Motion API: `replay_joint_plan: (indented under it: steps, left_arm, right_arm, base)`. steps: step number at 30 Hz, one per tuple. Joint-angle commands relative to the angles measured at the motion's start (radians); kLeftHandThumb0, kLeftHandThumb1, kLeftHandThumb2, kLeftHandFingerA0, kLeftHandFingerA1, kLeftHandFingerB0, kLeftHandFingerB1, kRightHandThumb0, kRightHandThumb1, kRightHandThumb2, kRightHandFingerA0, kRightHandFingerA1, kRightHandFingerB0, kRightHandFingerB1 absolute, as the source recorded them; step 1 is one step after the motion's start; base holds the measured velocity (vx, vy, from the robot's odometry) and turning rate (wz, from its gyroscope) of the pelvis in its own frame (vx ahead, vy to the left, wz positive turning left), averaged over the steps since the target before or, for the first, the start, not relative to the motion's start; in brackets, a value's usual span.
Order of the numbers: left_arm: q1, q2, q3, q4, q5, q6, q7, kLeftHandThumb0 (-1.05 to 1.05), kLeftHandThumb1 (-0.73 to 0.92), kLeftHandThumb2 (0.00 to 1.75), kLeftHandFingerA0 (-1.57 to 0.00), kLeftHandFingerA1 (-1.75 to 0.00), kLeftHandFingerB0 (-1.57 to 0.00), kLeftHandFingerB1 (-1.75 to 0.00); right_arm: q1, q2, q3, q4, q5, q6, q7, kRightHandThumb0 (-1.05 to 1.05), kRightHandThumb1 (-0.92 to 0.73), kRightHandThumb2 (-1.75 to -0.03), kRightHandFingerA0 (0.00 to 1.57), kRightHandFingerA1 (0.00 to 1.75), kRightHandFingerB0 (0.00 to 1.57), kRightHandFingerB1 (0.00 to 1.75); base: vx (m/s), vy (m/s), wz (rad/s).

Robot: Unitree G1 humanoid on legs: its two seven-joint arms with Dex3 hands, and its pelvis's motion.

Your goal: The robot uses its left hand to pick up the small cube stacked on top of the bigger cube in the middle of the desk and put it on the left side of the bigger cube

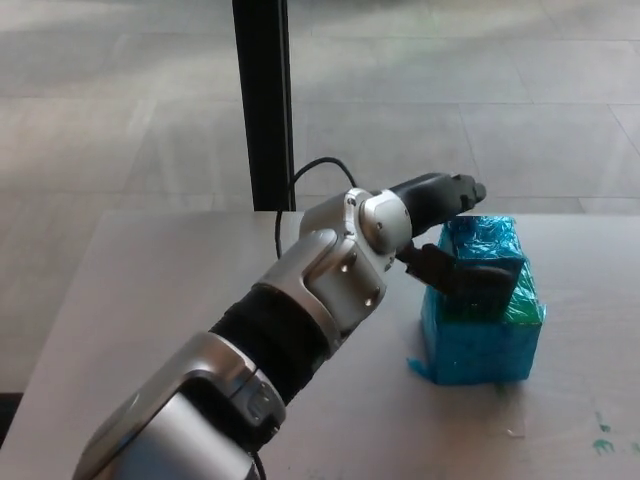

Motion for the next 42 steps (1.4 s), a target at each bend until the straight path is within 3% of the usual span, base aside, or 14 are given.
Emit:
replay_joint_plan:
  steps: [1, 4, 5, 6, 9, 12, 18, 19, 20, 28, 29, 30, 32, 42]
  left_arm:
    - [0.009, 0.016, -0.020, 0.045, 0.057, -0.005, 0.031, -1.05, 0.70, 0.63, 0.00, 0.00, 0.00, 0.00]
    - [0.022, 0.018, -0.013, 0.057, 0.054, -0.028, 0.042, -1.05, 0.68, 0.65, 0.00, 0.00, 0.00, 0.00]
    - [0.013, 0.014, -0.029, 0.072, 0.069, -0.025, 0.041, -1.05, 0.51, 1.03, 0.00, -0.11, 0.00, 0.00]
    - [0.017, 0.009, -0.030, 0.070, 0.072, -0.021, 0.048, -1.05, 0.66, 0.68, 0.00, 0.00, 0.00, 0.00]
    - [0.027, -0.025, 0.026, 0.088, 0.028, -0.031, 0.078, -1.05, 0.65, 0.61, 0.00, -0.03, 0.00, -0.09]
    - [0.025, -0.068, 0.051, 0.130, 0.037, -0.064, 0.151, -0.86, 0.40, 0.98, 0.00, -0.22, -0.01, 0.00]
    - [0.013, -0.150, 0.086, 0.141, 0.049, -0.079, 0.271, -0.91, 0.51, 1.01, -0.04, -0.30, -0.14, -0.01]
    - [0.008, -0.170, 0.115, 0.153, 0.030, -0.072, 0.297, -0.91, 0.52, 1.00, -0.02, -0.35, -0.16, -0.01]
    - [0.006, -0.174, 0.121, 0.164, 0.031, -0.085, 0.312, -1.05, 0.65, 0.61, -0.05, -0.48, 0.00, -0.27]
    - [-0.027, -0.207, 0.215, 0.185, 0.006, -0.133, 0.431, -0.99, 0.64, 0.61, -0.04, -0.49, -0.06, -0.31]
    - [-0.022, -0.204, 0.223, 0.185, 0.008, -0.153, 0.454, -0.94, 0.55, 1.00, -0.03, -0.54, -0.04, -0.39]
    - [-0.023, -0.202, 0.225, 0.187, 0.009, -0.156, 0.456, -0.94, 0.55, 1.00, -0.03, -0.54, -0.04, -0.39]
    - [0.012, -0.200, 0.231, 0.179, 0.016, -0.179, 0.507, -0.89, 0.57, 0.58, -0.16, -0.57, -0.23, -0.37]
    - [0.072, -0.156, 0.226, 0.246, 0.005, -0.265, 0.483, -0.71, 0.35, 0.76, -0.65, -0.86, -0.18, -0.43]
  right_arm:
    - [-0.007, -0.003, 0.009, -0.004, -0.002, -0.008, -0.007, -0.47, -0.65, -0.60, 0.57, 0.63, 0.46, 0.40]
    - [-0.012, -0.005, 0.009, -0.019, 0.000, 0.011, -0.009, -0.45, -0.65, -0.59, 0.59, 0.65, 0.47, 0.41]
    - [-0.014, -0.010, 0.017, -0.013, -0.007, 0.000, 0.004, -0.45, -0.67, -0.60, 0.56, 0.65, 0.45, 0.41]
    - [-0.020, -0.008, 0.013, 0.001, -0.001, -0.002, 0.004, -0.44, -0.66, -0.60, 0.57, 0.66, 0.45, 0.41]
    - [-0.029, -0.007, 0.016, 0.004, -0.002, 0.000, -0.001, -0.45, -0.65, -0.60, 0.56, 0.65, 0.44, 0.41]
    - [-0.028, -0.007, 0.022, -0.020, -0.005, 0.016, -0.013, -0.43, -0.66, -0.60, 0.57, 0.65, 0.46, 0.41]
    - [-0.021, -0.017, 0.019, -0.037, 0.004, 0.011, 0.005, -0.48, -0.52, -0.89, 0.51, 0.68, 0.39, 0.55]
    - [-0.013, -0.019, 0.015, -0.047, 0.009, 0.006, 0.016, -0.49, -0.51, -0.89, 0.49, 0.67, 0.39, 0.55]
    - [-0.013, -0.016, 0.019, -0.056, 0.006, 0.016, 0.010, -0.49, -0.51, -0.89, 0.50, 0.67, 0.39, 0.55]
    - [-0.053, -0.019, 0.029, -0.012, -0.007, 0.042, -0.004, -0.40, -0.65, -0.60, 0.56, 0.63, 0.45, 0.42]
    - [-0.056, -0.018, 0.027, -0.018, -0.003, 0.048, -0.006, -0.40, -0.65, -0.60, 0.58, 0.65, 0.46, 0.42]
    - [-0.058, -0.017, 0.028, -0.018, -0.003, 0.049, -0.008, -0.40, -0.65, -0.60, 0.58, 0.65, 0.46, 0.42]
    - [-0.045, -0.016, 0.025, -0.033, 0.001, 0.034, -0.004, -0.41, -0.65, -0.59, 0.58, 0.65, 0.47, 0.43]
    - [-0.061, -0.010, 0.028, -0.011, -0.002, 0.029, -0.011, -0.41, -0.66, -0.60, 0.58, 0.62, 0.50, 0.41]
  base:
    - [0.00, 0.000, 0.00]
    - [0.00, 0.000, 0.00]
    - [0.00, 0.000, 0.00]
    - [0.00, 0.000, 0.00]
    - [0.00, 0.000, 0.00]
    - [0.00, 0.000, 0.00]
    - [0.00, 0.000, 0.00]
    - [0.00, 0.000, 0.00]
    - [0.00, 0.000, 0.00]
    - [0.00, 0.000, 0.00]
    - [0.00, 0.000, 0.00]
    - [0.00, 0.000, 0.00]
    - [0.00, 0.000, 0.00]
    - [0.00, 0.000, 0.00]
